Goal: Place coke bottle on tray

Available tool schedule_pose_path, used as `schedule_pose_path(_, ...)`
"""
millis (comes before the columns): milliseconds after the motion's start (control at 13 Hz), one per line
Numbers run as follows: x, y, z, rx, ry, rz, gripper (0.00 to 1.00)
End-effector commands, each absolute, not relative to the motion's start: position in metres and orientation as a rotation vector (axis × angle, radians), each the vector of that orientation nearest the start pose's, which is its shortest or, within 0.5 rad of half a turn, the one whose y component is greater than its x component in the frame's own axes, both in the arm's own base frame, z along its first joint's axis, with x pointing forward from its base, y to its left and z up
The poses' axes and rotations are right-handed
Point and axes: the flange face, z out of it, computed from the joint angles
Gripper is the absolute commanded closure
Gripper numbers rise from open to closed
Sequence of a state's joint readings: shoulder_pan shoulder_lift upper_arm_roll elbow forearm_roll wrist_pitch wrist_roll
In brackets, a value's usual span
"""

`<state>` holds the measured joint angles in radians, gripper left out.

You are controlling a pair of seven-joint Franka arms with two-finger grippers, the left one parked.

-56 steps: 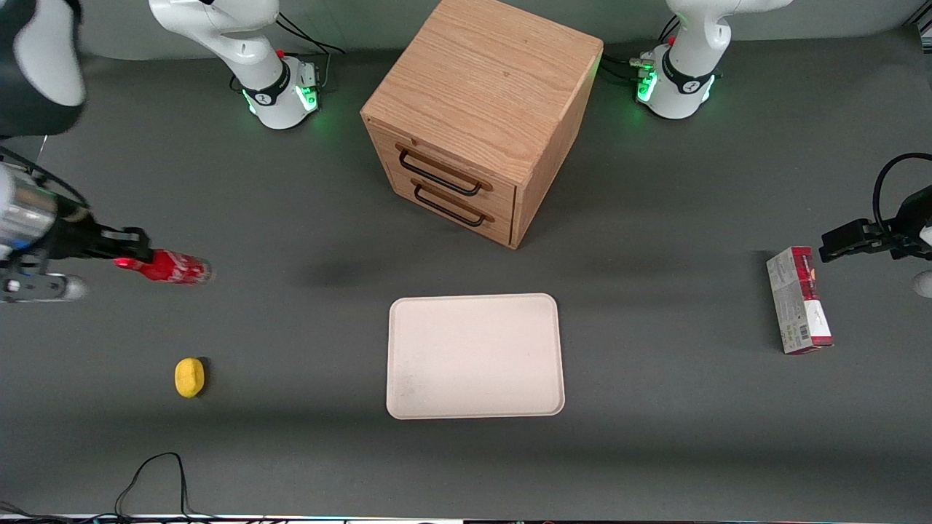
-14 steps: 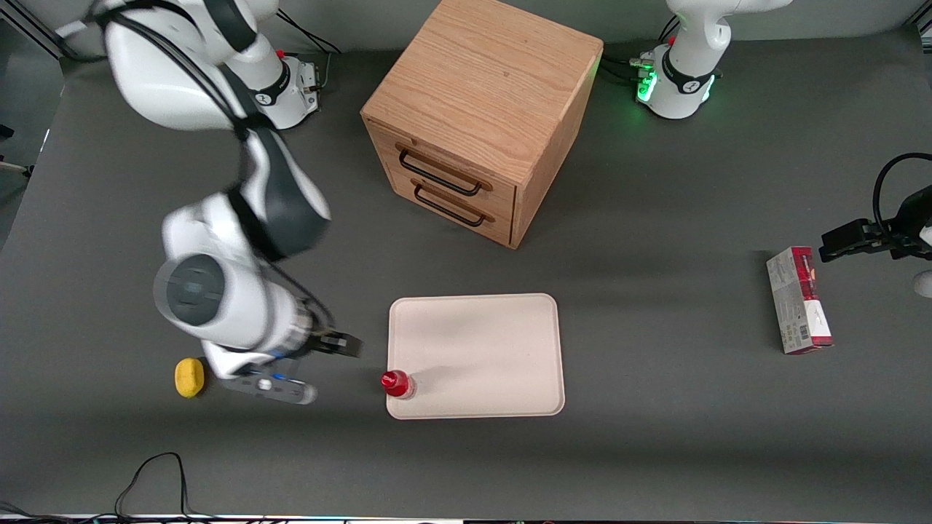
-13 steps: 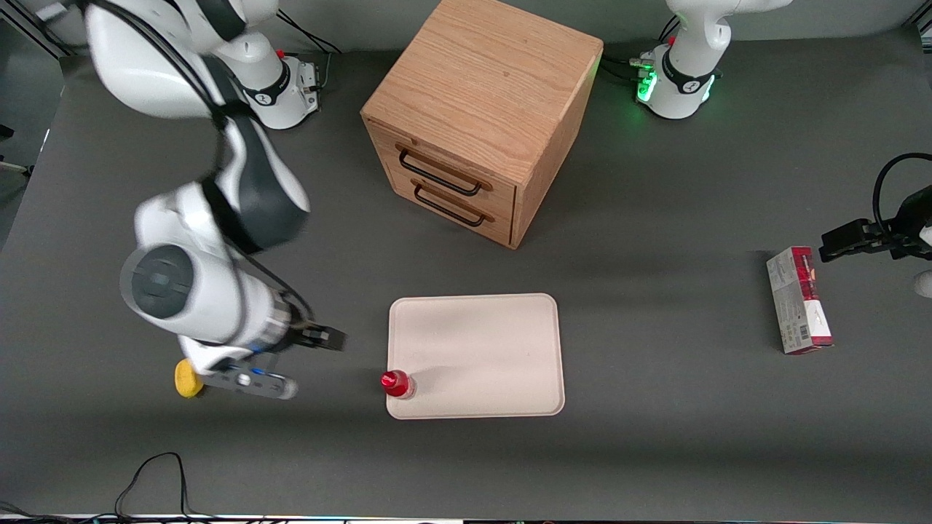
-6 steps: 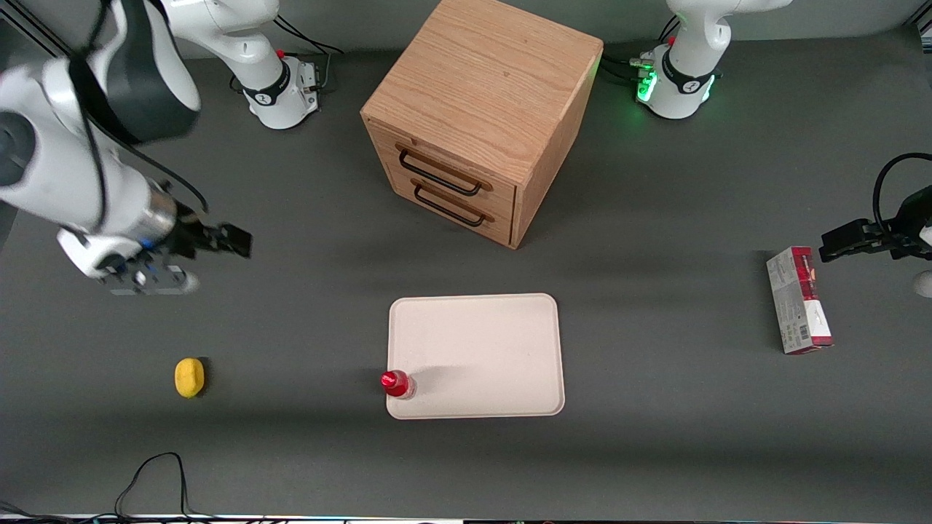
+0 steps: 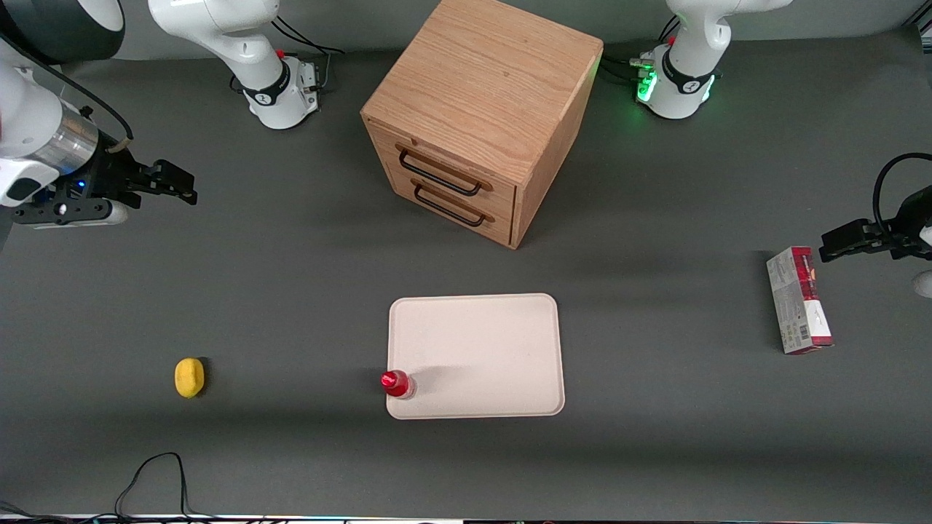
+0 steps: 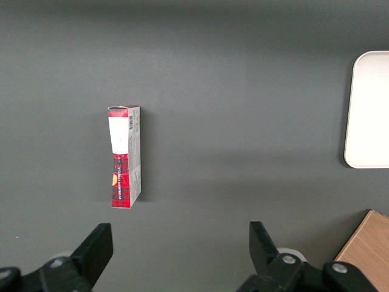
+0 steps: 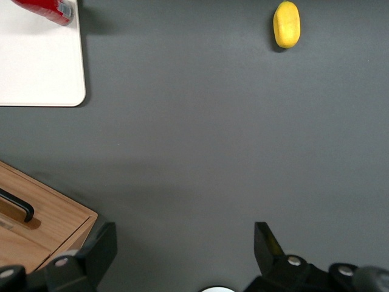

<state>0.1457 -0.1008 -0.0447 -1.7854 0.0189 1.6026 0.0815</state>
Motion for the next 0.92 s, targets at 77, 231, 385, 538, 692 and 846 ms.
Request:
schedule_pose_path(77,0.535,0.065,0.584,-3.099,-0.083,0.248,0.0)
schedule_pose_path(231,0.537,0.066,0.586,-3.099,-0.091,0.25,0.0)
schedule_pose_path(385,0.537,0.075,0.584,-3.099,-0.117,0.258,0.0)
schedule_pose_path(538,0.541,0.074,0.585,-3.087,-0.107,0.251,0.0)
schedule_pose_path(692,0.541,0.07,0.586,-3.073,-0.096,0.251,0.0)
schedule_pose_path(846,0.541,0.069,0.585,-3.071,-0.086,0.256,0.0)
